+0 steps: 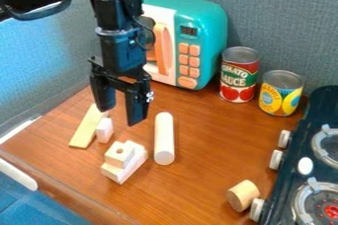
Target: Put the square with a hole on top of the block
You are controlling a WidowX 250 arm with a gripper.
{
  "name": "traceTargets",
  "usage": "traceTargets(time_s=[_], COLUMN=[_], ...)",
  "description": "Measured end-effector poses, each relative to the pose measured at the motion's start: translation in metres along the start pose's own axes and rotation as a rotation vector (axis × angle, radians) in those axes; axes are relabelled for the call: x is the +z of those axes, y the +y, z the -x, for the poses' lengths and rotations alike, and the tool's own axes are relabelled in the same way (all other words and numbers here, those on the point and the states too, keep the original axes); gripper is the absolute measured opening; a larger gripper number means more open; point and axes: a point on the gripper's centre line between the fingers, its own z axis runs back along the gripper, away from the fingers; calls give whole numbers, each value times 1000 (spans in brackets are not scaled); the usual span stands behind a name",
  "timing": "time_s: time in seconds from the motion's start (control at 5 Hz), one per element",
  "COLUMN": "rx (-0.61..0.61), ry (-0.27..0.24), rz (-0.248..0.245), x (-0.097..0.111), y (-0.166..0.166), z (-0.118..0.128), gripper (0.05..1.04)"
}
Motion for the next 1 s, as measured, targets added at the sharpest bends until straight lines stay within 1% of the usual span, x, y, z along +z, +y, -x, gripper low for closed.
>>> traceTargets(time_s=[0.2, 0.4, 0.6, 0.8, 1.0], rx=[9, 45, 134, 302, 396], ry=[23, 25, 32, 17, -26], rz=[8, 6, -33, -99, -72], x=[-8, -13, -21, -30, -37], y=[0, 0, 5, 2, 3], z=[1, 4, 8, 9, 5], gripper=[1000, 1000, 1000, 1000, 1000])
